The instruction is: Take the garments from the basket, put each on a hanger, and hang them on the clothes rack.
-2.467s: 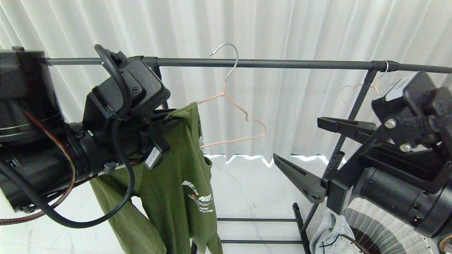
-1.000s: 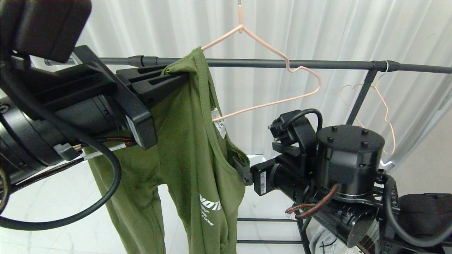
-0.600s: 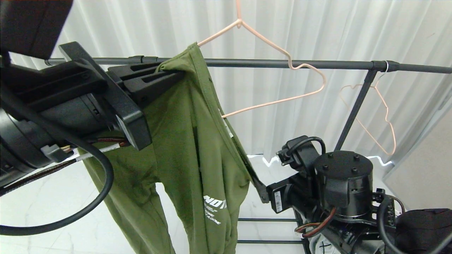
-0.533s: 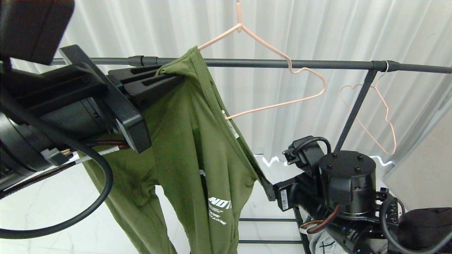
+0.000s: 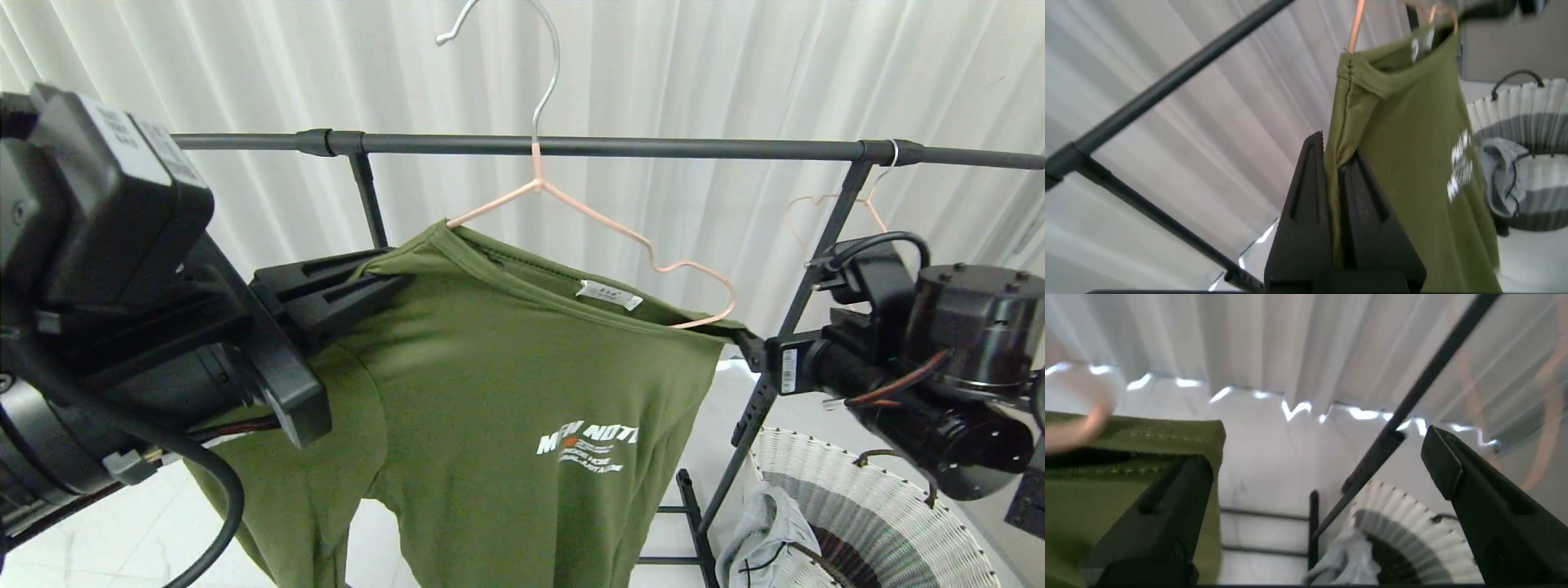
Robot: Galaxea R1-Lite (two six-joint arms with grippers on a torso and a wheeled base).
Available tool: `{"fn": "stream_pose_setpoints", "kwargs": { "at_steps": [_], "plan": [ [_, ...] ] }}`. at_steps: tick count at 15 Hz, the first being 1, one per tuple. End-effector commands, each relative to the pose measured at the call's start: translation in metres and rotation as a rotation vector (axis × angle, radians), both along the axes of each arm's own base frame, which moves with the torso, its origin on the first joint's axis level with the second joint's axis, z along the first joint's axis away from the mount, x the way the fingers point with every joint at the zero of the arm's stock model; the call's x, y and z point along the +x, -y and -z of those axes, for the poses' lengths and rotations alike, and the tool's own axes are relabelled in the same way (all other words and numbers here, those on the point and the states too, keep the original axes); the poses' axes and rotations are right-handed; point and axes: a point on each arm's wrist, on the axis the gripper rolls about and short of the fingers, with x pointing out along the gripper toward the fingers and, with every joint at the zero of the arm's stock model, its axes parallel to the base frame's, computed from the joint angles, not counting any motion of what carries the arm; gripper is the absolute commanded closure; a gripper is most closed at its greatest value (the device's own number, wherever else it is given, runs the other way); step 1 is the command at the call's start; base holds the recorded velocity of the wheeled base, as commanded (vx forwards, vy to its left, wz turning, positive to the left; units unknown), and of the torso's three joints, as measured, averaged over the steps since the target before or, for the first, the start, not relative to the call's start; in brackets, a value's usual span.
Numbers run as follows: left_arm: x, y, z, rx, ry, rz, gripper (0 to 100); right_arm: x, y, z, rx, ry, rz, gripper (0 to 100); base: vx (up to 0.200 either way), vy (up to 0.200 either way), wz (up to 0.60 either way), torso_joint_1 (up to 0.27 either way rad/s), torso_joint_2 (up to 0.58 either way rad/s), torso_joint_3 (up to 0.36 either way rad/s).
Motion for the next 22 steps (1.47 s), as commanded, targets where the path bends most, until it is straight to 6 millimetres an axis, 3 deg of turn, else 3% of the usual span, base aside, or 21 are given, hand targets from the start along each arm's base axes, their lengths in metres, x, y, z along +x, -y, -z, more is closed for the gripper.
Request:
{"fn": "stream_pose_setpoints", "kwargs": {
  "at_steps": [1, 5, 8, 13, 16, 19, 22],
  "plan": [
    [-0.005, -0.004, 0.008, 0.012, -0.014, -0.002, 100, -0.014, 0.028, -0.033, 0.044, 0.109, 0.025, 0, 0.0, 0.0, 0.0, 0.0, 0.0, 0.0],
    [0.001, -0.002, 0.024, 0.071, -0.048, -0.018, 100, -0.049, 0.039, -0.061, 0.058, 0.203, -0.026, 0, 0.0, 0.0, 0.0, 0.0, 0.0, 0.0],
    [0.002, -0.001, 0.026, 0.079, -0.055, -0.012, 100, -0.069, 0.041, -0.066, 0.044, 0.19, -0.086, 0, 0.0, 0.0, 0.0, 0.0, 0.0, 0.0],
    [-0.006, -0.005, 0.04, 0.155, -0.04, 0.04, 100, -0.068, 0.041, -0.075, 0.043, 0.212, -0.085, 0, 0.0, 0.0, 0.0, 0.0, 0.0, 0.0],
    [0.002, -0.012, 0.042, 0.165, -0.049, -0.022, 100, -0.066, 0.046, -0.078, 0.045, 0.223, -0.056, 0, 0.0, 0.0, 0.0, 0.0, 0.0, 0.0],
    [0.008, -0.019, 0.039, 0.152, -0.047, -0.072, 100, -0.066, 0.056, -0.079, 0.045, 0.231, -0.04, 0, 0.0, 0.0, 0.0, 0.0, 0.0, 0.0],
    [0.012, -0.008, 0.025, 0.049, 0.027, -0.039, 100, -0.077, 0.054, -0.069, 0.005, 0.161, -0.09, 0, 0.0, 0.0, 0.0, 0.0, 0.0, 0.0]
  ]
}}
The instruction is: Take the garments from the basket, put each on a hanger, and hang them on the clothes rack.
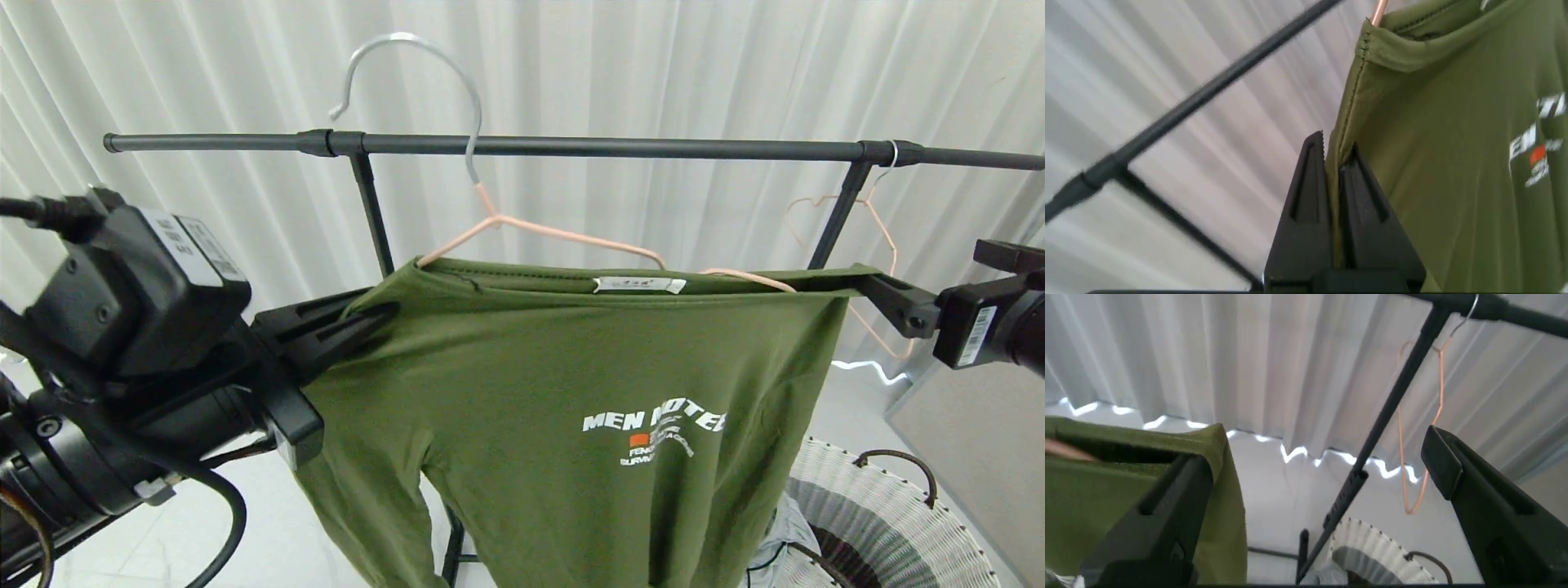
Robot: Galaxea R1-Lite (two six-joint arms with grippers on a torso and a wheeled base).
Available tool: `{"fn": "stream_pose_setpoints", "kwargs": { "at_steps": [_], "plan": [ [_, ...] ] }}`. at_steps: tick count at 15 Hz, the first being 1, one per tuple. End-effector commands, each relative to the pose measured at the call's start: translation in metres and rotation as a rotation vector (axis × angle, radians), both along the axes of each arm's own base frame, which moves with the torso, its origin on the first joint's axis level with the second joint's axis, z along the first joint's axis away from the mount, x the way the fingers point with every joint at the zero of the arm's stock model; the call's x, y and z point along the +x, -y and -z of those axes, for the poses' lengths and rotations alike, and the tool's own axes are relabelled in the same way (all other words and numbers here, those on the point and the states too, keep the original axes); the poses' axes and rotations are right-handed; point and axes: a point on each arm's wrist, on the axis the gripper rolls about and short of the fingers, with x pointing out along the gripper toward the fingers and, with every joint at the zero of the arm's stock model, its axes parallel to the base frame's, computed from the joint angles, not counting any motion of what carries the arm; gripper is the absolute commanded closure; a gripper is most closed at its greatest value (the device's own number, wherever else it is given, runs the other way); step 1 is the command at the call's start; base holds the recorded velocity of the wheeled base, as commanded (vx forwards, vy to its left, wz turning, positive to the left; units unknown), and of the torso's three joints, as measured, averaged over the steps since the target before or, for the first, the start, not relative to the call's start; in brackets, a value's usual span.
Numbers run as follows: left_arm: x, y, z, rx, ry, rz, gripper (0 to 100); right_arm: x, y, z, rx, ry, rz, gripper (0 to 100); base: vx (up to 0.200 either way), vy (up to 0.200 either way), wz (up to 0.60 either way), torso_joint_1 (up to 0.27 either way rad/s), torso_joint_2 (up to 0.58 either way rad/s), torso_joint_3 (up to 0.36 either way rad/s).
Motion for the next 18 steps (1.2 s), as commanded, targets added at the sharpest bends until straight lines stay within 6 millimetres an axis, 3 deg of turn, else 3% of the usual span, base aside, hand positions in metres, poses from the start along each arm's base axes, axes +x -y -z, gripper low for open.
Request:
{"fn": "stream_pose_setpoints", "kwargs": {
  "at_steps": [1, 4, 8, 13, 15, 18],
  "plan": [
    [0.002, 0.01, -0.003, -0.04, 0.027, 0.039, 100, -0.005, 0.002, 0.005, -0.005, -0.012, -0.005, 0, 0.0, 0.0, 0.0, 0.0, 0.0, 0.0],
    [-0.001, 0.016, -0.006, -0.051, 0.054, 0.075, 100, -0.001, 0.003, 0.006, 0.007, -0.015, 0.011, 0, 0.0, 0.0, 0.0, 0.0, 0.0, 0.0],
    [0.006, 0.029, 0.007, 0.014, 0.023, 0.104, 100, -0.003, 0.006, -0.005, 0.036, 0.022, -0.008, 0, 0.0, 0.0, 0.0, 0.0, 0.0, 0.0],
    [0.012, 0.021, 0.028, 0.112, 0.004, 0.063, 100, -0.006, 0.017, -0.028, 0.069, 0.101, -0.05, 0, 0.0, 0.0, 0.0, 0.0, 0.0, 0.0],
    [0.021, 0.023, 0.026, 0.107, -0.002, 0.034, 100, -0.016, 0.012, -0.028, 0.063, 0.092, -0.115, 0, 0.0, 0.0, 0.0, 0.0, 0.0, 0.0],
    [0.034, 0.028, 0.007, 0.034, 0.021, 0.014, 100, -0.045, 0.006, -0.023, -0.009, 0.028, -0.286, 0, 0.0, 0.0, 0.0, 0.0, 0.0, 0.0]
  ]
}}
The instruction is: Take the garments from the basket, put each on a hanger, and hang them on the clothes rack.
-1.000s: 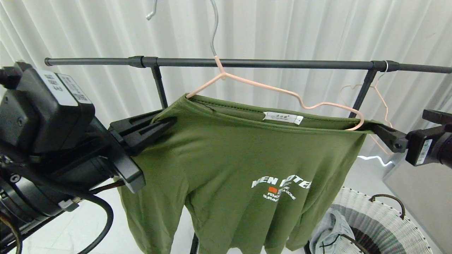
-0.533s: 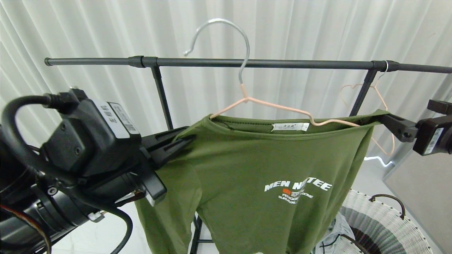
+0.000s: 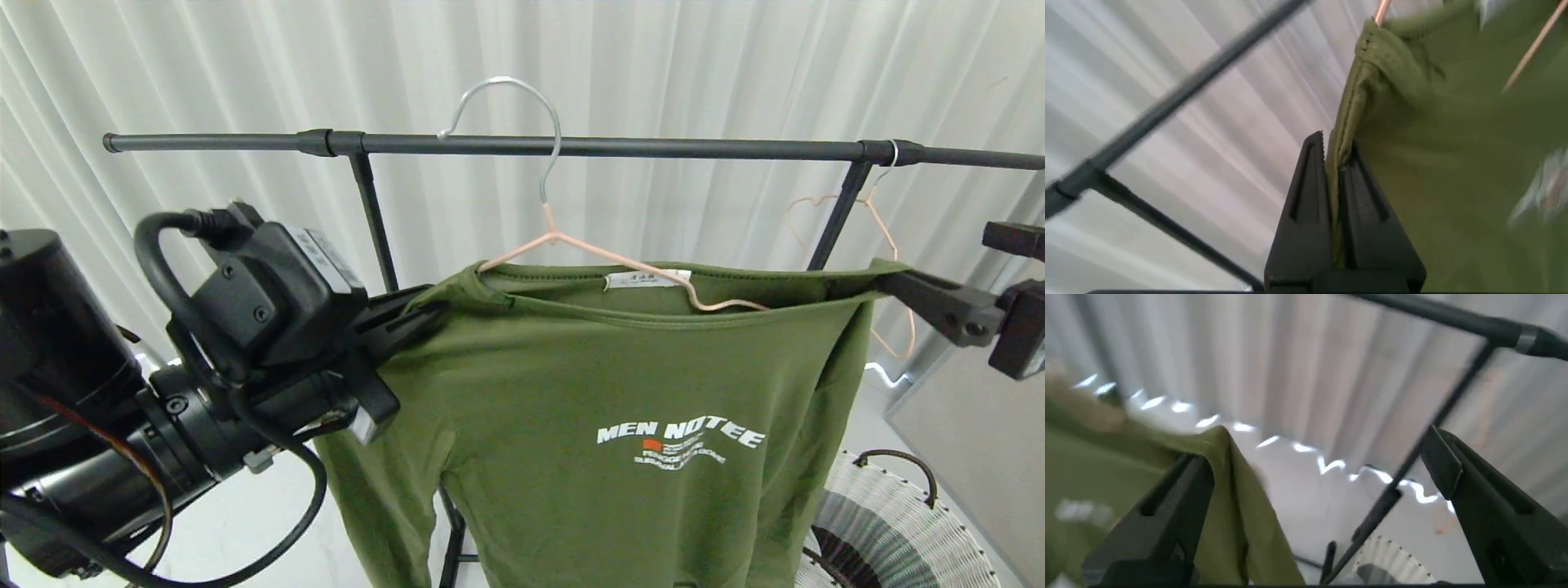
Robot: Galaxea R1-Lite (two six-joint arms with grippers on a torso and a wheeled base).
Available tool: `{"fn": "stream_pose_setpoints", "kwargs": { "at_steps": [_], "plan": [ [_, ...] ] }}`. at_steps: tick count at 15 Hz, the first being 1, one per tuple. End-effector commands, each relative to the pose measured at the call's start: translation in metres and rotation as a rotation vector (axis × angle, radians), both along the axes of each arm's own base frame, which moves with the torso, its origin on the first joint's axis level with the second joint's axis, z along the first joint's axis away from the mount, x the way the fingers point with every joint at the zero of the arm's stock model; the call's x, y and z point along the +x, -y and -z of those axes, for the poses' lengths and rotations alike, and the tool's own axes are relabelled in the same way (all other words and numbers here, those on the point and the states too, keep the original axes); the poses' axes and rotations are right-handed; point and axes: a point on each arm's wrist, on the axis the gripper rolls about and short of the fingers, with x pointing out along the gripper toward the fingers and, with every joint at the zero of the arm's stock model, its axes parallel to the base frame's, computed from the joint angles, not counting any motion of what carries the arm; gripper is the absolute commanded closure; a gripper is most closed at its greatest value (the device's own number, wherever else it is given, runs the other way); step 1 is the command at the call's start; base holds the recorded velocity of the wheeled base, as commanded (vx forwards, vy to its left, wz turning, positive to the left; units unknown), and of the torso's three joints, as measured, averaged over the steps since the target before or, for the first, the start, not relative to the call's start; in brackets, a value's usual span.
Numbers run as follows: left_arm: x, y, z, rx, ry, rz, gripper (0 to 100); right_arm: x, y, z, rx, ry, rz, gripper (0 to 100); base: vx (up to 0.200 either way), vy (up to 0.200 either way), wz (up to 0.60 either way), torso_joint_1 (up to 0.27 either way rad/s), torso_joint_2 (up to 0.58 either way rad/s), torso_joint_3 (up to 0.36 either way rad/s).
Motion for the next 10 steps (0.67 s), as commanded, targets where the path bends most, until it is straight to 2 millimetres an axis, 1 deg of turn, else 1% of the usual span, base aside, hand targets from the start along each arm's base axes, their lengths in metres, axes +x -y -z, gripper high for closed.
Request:
{"fn": "stream_pose_setpoints", "kwargs": {
  "at_steps": [1, 4, 7, 10],
  "plan": [
    [0.008, 0.006, -0.01, -0.051, 0.012, 0.003, 100, -0.022, 0.001, -0.001, -0.052, 0.017, -0.125, 0, 0.0, 0.0, 0.0, 0.0, 0.0, 0.0],
    [0.004, 0.006, -0.013, -0.08, 0.035, 0.016, 100, -0.023, -0.004, 0.003, -0.148, 0.026, -0.226, 0, 0.0, 0.0, 0.0, 0.0, 0.0, 0.0],
    [0.001, 0.005, -0.009, -0.074, 0.026, 0.023, 100, -0.011, -0.017, 0.009, -0.235, 0.014, -0.244, 0, 0.0, 0.0, 0.0, 0.0, 0.0, 0.0],
    [-0.003, 0.01, -0.011, -0.077, 0.031, 0.054, 100, 0.002, -0.043, 0.012, -0.315, 0.008, -0.327, 0, 0.0, 0.0, 0.0, 0.0, 0.0, 0.0]
  ]
}}
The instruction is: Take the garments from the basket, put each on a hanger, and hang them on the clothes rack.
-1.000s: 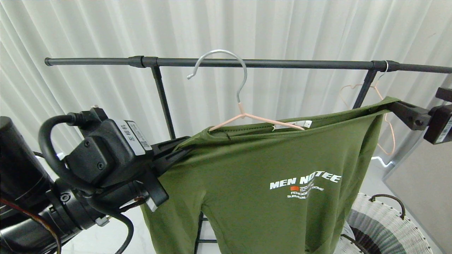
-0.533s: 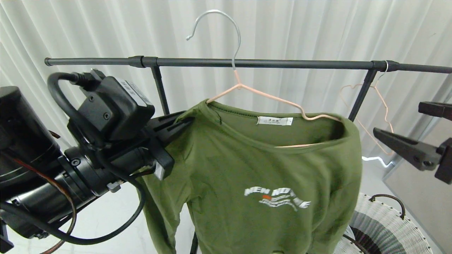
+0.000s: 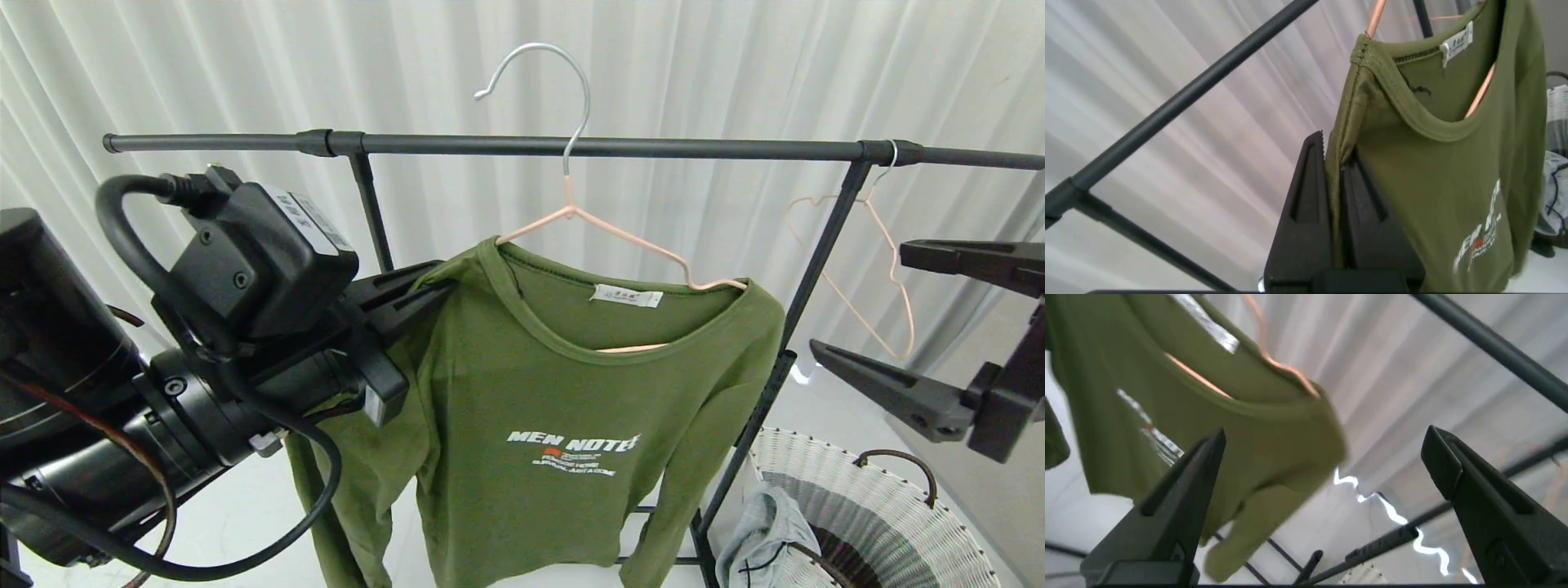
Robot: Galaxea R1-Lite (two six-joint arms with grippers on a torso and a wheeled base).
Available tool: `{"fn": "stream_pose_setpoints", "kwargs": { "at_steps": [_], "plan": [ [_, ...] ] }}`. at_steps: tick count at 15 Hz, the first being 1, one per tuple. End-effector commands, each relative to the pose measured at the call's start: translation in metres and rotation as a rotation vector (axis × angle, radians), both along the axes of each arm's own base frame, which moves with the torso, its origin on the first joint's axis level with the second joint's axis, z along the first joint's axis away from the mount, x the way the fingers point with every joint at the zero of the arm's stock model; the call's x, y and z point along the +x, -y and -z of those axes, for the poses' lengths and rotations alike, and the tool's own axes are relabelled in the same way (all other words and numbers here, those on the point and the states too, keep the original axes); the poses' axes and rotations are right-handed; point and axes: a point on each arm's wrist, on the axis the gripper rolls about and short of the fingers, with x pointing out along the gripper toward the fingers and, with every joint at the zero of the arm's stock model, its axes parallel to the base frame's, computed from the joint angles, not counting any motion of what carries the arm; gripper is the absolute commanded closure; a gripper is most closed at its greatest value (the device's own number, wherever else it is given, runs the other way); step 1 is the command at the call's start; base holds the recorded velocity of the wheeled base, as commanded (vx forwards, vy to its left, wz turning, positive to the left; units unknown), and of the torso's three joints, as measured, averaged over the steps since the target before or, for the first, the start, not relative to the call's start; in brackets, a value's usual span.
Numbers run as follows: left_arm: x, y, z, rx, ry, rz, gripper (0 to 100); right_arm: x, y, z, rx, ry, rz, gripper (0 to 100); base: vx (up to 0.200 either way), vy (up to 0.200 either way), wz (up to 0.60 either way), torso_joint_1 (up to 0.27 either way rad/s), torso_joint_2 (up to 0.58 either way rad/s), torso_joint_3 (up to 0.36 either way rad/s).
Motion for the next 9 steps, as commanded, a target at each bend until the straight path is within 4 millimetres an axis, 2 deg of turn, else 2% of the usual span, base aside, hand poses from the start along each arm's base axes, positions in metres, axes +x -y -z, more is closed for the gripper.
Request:
{"fn": "stream_pose_setpoints", "kwargs": {
  "at_steps": [1, 3, 4, 5, 9],
  "plan": [
    [-0.004, 0.004, -0.001, -0.002, 0.007, 0.028, 100, 0.02, -0.031, 0.008, -0.072, -0.038, -0.047, 0, 0.0, 0.0, 0.0, 0.0, 0.0, 0.0],
    [-0.007, 0.004, -0.001, 0.005, 0.011, 0.033, 100, 0.041, -0.053, 0.011, -0.089, -0.017, -0.044, 0, 0.0, 0.0, 0.0, 0.0, 0.0, 0.0],
    [-0.008, 0.004, 0.0, 0.005, 0.011, 0.035, 100, 0.043, -0.055, 0.012, -0.091, -0.016, -0.041, 0, 0.0, 0.0, 0.0, 0.0, 0.0, 0.0],
    [-0.011, 0.001, 0.002, 0.008, 0.008, 0.033, 100, 0.061, -0.069, 0.015, -0.116, -0.003, -0.026, 0, 0.0, 0.0, 0.0, 0.0, 0.0, 0.0],
    [-0.02, -0.006, 0.008, 0.019, 0.001, 0.033, 100, 0.083, -0.09, 0.012, -0.124, 0.005, -0.024, 0, 0.0, 0.0, 0.0, 0.0, 0.0, 0.0]
  ]
}}
